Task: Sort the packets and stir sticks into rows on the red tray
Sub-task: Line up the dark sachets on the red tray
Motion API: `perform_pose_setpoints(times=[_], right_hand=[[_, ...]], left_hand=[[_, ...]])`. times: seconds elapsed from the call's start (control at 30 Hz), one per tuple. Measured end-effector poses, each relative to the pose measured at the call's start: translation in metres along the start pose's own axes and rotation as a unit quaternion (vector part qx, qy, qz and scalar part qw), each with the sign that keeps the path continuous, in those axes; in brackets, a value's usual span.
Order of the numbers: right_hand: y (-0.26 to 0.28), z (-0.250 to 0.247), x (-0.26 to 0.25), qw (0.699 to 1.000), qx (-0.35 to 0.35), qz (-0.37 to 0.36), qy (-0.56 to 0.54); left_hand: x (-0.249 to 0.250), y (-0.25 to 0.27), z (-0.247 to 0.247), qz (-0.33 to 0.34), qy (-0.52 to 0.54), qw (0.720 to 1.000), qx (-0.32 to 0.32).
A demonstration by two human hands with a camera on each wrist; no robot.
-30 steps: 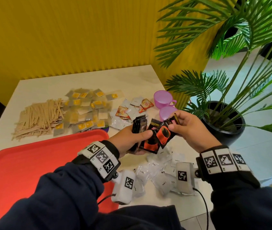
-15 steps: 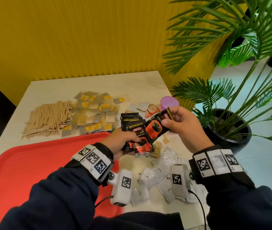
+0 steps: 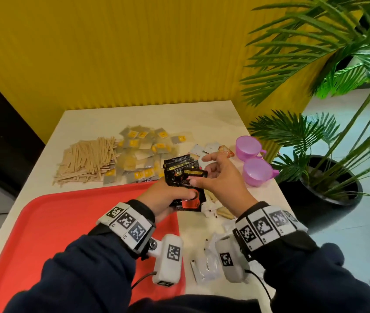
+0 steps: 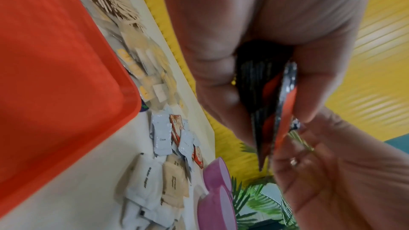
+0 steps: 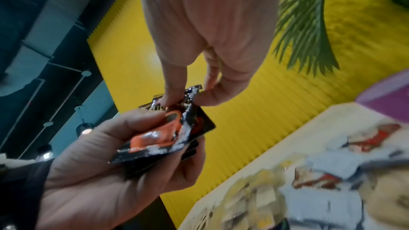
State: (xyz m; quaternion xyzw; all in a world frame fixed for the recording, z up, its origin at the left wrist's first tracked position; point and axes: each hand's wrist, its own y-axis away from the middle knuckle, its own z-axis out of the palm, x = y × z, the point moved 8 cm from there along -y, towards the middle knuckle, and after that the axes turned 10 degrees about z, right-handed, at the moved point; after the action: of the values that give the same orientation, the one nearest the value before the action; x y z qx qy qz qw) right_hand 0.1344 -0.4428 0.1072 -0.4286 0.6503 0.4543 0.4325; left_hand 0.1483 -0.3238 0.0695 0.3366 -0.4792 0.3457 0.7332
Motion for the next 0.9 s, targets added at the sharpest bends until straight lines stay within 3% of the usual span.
perform_pose_setpoints(times=[0.07,0.13,0.2,0.27,0.37,0.5,0.63,0.9], right_hand=[[-0.004,0.019,0.013,0.996,-0.059,0.060,-0.025],[0.000,0.048,0.024,0.976,-0.164,0.118,-0.081],[0.001,0.070,0.028,0.964,-0.212,0.124,-0.099],[-0.006,0.083,0.032,0.975,-0.193,0.098,-0.049],[-0.020,0.097,0.047,0.983,-0.147,0.106,-0.006],[-0.031,0.118,0.067,0.984,-0.132,0.109,0.049],[-0.040,0.140,0.080,0.982,-0.118,0.096,0.110],[-0.050,0.150,0.095,0.990,-0.098,0.095,0.036]], left_hand=[[0.003,0.001,-0.009,0.019,0.001,1.000,0.018],[0.004,0.002,-0.023,0.032,-0.015,0.998,0.044],[0.005,0.004,-0.043,0.055,-0.069,0.991,0.101],[0.003,0.005,-0.058,0.071,-0.111,0.980,0.149],[-0.015,0.000,-0.079,0.025,-0.158,0.967,0.200],[-0.042,-0.010,-0.101,-0.032,-0.196,0.962,0.186],[-0.054,-0.014,-0.114,-0.015,-0.207,0.960,0.189],[-0.074,-0.031,-0.131,-0.032,-0.253,0.952,0.170]])
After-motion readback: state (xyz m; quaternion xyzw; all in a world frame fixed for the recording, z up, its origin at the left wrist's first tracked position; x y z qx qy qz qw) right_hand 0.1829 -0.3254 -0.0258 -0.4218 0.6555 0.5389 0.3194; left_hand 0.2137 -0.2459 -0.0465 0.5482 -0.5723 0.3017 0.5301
